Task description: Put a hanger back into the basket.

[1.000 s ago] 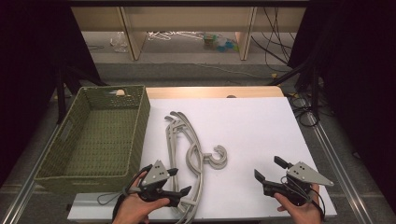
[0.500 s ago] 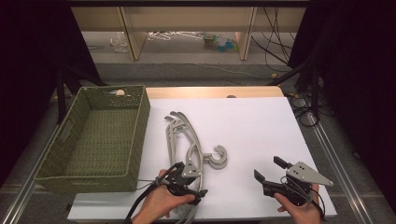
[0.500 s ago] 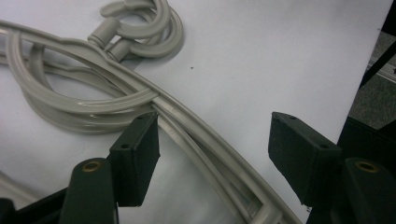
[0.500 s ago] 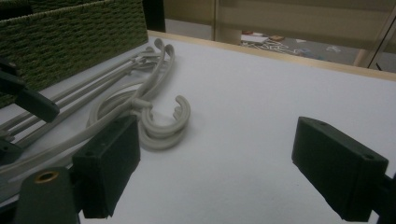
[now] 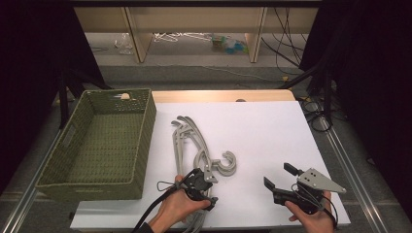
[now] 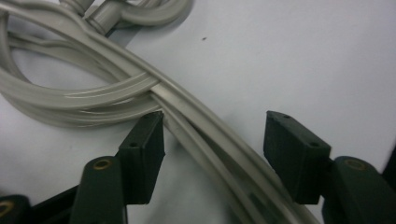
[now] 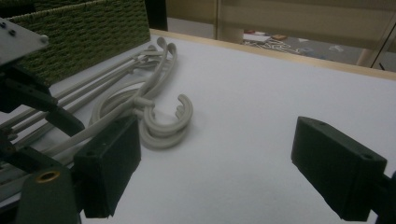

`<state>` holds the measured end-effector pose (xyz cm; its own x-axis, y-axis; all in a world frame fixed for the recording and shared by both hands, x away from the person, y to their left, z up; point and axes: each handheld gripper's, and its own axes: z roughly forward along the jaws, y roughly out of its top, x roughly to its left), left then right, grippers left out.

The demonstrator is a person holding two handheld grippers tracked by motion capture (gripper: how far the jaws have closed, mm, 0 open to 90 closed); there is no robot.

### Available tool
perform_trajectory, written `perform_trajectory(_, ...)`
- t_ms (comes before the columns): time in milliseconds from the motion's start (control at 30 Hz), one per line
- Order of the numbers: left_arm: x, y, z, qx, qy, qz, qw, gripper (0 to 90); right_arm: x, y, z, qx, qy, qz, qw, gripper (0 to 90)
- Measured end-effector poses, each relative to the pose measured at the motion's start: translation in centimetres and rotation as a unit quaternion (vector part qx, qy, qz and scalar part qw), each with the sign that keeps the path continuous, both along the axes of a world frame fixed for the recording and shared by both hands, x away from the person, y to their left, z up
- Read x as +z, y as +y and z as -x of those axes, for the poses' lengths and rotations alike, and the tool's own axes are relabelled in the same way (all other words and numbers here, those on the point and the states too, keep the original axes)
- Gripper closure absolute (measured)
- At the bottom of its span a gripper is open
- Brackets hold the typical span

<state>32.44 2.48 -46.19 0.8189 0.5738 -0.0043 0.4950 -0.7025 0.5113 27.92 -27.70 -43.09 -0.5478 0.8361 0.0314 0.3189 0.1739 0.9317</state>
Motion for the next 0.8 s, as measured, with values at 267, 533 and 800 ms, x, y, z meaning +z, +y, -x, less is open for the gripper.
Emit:
perform_trajectory(267, 0.1, 0.5, -0.7, 0.016, 0.025, 0.016, 0.9994, 41.8, -0.1, 0.1, -0.1, 0.005, -0.002, -0.007, 1.0, 17.0)
perform_trajectory(533, 0.7, 0.9, -0.6, 0.004, 0.032, 0.024, 0.9992, 52.5, 0.0, 0.0, 0.0, 0.001, 0.0, 0.001, 1.0, 17.1)
perform_trajectory(800, 0.5, 0.2, -0.5, 0.013, 0.038, 0.025, 0.9989, 50.9, 0.0, 0.0, 0.0, 0.001, 0.012, 0.005, 0.9999, 17.3)
